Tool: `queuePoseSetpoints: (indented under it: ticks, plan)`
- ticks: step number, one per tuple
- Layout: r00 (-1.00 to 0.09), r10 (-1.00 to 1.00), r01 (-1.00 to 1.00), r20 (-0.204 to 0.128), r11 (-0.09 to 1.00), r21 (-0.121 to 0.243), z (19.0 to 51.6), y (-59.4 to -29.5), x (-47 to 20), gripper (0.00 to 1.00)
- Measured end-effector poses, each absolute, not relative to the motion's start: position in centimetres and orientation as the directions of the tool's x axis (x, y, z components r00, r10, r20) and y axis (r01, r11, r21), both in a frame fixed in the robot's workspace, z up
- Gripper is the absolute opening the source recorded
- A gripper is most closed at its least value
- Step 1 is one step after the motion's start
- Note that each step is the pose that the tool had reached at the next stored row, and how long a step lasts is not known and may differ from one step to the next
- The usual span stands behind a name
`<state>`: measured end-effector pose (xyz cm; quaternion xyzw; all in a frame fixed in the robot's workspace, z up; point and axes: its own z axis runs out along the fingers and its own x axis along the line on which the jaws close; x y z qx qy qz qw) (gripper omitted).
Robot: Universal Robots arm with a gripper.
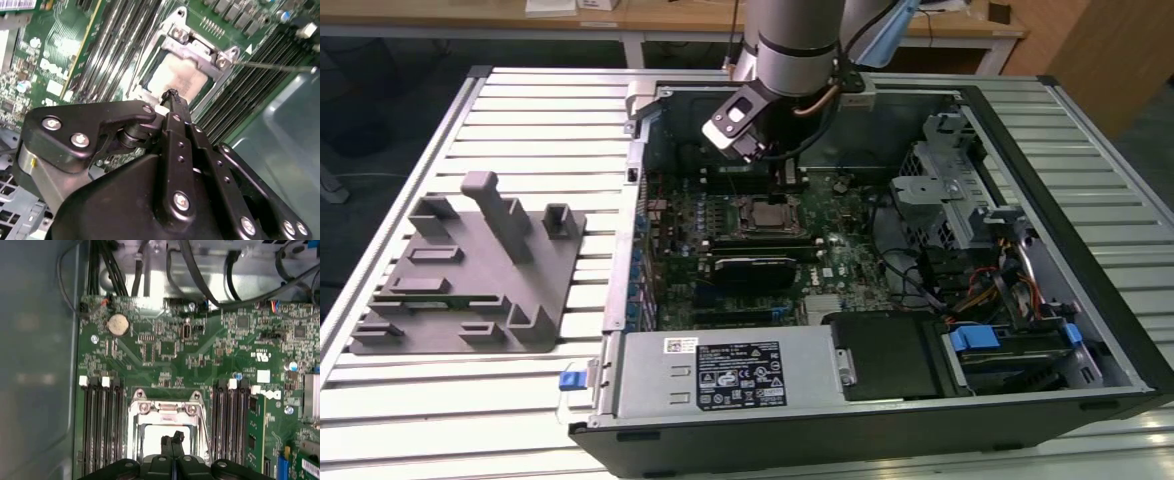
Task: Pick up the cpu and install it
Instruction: 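Close the cpu cover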
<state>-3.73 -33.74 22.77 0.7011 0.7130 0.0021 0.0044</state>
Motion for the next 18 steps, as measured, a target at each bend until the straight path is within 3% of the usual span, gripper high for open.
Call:
queuePoseSetpoints:
  ticks: [6,18]
  plan:
    - [-0.02,1.0,1.0,-0.003,0.02,0.009,22.76,-33.75,-3.83,0.11]
    - [-0.23,0.973,0.973,-0.003,0.23,0.009,22.67,-33.75,-3.83,0.11]
